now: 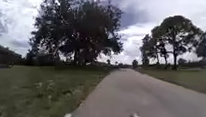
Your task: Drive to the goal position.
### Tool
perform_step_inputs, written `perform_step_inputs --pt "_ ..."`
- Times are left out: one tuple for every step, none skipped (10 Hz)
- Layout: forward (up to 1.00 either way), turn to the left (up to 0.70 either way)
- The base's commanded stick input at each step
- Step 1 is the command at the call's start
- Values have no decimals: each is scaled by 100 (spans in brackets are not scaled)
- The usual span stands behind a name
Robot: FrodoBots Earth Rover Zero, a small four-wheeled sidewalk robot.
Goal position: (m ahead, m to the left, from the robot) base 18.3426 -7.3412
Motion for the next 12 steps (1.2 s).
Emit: perform_step_inputs --pt "70 -1" --pt "70 -15" --pt "70 -29" --pt "70 -35" --pt "70 -33" --pt "70 -19" --pt "70 0" --pt "70 0" --pt "70 0" --pt "70 0" --pt "70 0" --pt "70 0"
